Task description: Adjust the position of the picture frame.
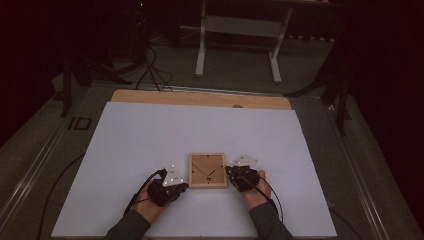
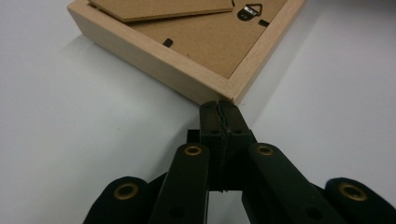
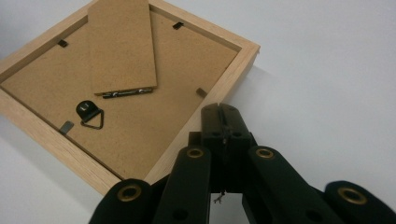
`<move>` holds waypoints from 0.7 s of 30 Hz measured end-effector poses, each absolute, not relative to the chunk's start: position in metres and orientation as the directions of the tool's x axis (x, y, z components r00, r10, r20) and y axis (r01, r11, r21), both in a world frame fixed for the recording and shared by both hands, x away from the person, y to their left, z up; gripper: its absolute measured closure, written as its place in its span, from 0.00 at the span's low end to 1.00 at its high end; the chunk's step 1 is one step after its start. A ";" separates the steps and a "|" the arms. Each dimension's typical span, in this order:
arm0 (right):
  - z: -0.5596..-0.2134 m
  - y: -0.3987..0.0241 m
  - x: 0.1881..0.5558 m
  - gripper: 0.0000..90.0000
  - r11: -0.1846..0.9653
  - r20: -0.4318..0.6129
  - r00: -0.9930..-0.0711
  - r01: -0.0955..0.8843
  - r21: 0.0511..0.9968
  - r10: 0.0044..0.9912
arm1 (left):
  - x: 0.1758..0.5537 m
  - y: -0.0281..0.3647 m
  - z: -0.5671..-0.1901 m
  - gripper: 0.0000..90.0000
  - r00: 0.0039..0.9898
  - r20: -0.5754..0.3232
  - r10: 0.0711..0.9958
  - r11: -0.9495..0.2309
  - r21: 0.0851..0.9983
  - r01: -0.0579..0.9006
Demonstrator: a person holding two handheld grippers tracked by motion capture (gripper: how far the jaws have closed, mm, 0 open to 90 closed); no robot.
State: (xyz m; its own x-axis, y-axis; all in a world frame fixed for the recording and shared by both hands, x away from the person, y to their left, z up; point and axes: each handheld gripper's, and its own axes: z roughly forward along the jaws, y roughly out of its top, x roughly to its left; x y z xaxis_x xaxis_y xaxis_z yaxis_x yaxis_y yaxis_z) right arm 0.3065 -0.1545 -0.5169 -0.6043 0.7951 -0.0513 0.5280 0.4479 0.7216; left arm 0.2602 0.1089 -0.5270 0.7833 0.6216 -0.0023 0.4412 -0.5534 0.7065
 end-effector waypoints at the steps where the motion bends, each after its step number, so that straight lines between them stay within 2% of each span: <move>1: -0.517 -0.154 0.308 1.00 0.448 -0.052 -0.604 0.527 0.722 0.795 | 0.260 0.109 -0.527 0.99 0.784 -0.004 0.621 -0.553 0.706 0.441; 21: -0.517 -0.149 0.319 1.00 0.426 -0.044 -0.575 0.549 0.719 0.817 | 0.255 0.100 -0.528 0.99 0.804 -0.013 0.594 -0.558 0.713 0.424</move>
State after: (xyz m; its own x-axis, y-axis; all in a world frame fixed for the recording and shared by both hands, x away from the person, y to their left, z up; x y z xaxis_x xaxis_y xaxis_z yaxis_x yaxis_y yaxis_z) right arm 0.3191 -0.1487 -0.5165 -0.5752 0.8168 -0.0444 0.5494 0.4260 0.7188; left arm 0.2547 0.1002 -0.5278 0.8043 0.5940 -0.0127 0.4235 -0.5582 0.7135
